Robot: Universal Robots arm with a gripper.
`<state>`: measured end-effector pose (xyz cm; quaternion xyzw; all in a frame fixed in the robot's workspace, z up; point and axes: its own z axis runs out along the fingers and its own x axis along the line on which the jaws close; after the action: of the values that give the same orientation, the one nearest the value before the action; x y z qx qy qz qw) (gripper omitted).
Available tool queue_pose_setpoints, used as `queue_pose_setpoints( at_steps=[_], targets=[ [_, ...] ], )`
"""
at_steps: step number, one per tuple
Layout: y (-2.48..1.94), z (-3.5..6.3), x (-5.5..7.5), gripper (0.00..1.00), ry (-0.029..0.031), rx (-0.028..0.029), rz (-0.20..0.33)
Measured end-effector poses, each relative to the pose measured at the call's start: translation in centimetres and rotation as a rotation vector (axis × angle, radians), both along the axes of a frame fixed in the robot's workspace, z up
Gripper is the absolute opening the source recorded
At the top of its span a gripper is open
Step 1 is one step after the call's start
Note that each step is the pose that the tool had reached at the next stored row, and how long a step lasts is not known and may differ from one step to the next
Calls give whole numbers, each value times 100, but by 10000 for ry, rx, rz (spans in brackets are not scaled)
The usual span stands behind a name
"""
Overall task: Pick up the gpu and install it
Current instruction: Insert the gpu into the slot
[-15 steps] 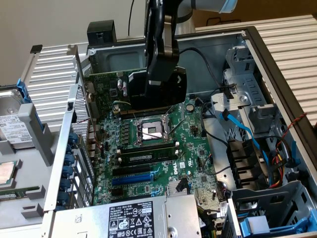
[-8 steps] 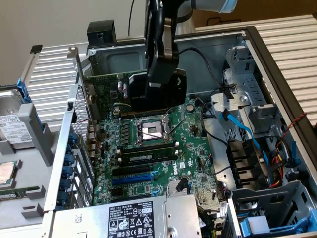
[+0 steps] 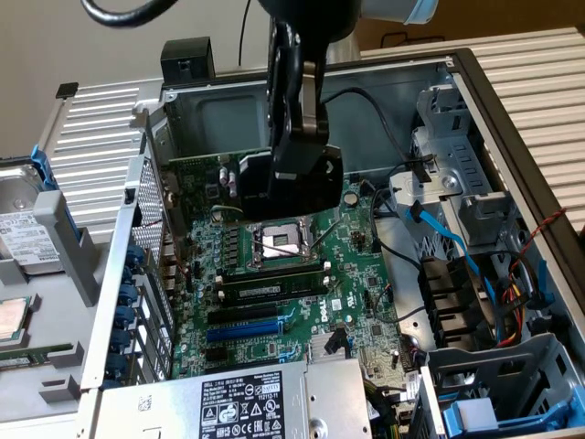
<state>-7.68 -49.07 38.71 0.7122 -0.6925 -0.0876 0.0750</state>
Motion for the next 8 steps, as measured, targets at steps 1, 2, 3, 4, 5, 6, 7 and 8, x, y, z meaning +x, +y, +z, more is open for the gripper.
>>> queue_pose_setpoints(
  at_steps=[1, 2, 3, 4, 5, 6, 7, 8],
  targets=[
    [0, -18, -6, 27, 0, 0, 1],
    [3, -36, -15, 27, -1, 1, 1],
    [10, -54, -30, 27, 0, 0, 1],
    [19, -72, -46, 27, 0, 0, 1],
    [27, -91, -63, 27, 0, 1, 1],
    [36, -110, -80, 27, -1, 2, 1],
    [45, -127, -96, 27, -1, 1, 0],
    [53, -145, -111, 27, 0, 0, 1]
  ],
)
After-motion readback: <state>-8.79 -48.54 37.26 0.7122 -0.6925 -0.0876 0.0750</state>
